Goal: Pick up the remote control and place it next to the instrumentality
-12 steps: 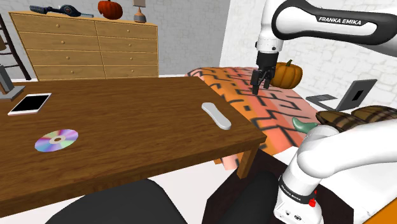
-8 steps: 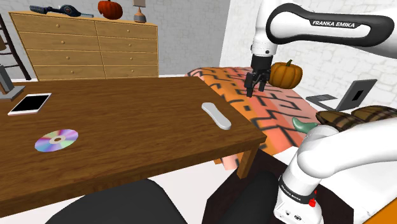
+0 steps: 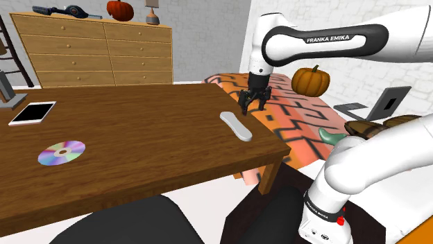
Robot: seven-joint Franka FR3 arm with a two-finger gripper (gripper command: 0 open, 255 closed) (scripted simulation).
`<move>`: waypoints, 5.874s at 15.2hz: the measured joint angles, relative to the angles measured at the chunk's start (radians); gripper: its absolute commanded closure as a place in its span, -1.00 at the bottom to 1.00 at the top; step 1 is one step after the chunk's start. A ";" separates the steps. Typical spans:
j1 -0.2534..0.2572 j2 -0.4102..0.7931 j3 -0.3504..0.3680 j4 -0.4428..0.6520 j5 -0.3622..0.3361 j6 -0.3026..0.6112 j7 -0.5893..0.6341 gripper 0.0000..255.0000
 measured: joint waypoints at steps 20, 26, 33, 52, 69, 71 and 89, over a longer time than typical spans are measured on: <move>0.002 0.159 0.071 -0.055 0.038 0.253 0.141 1.00; 0.002 0.159 0.071 -0.055 0.038 0.253 0.141 1.00; 0.002 0.150 0.070 -0.033 0.038 0.223 0.140 1.00; 0.033 0.172 0.136 0.189 0.059 0.025 0.237 1.00; 0.155 0.581 0.430 0.600 -0.019 0.011 0.688 1.00; 0.179 0.643 0.456 0.667 -0.050 -0.005 0.743 1.00; 0.466 1.139 0.495 1.219 -0.307 -0.136 1.020 1.00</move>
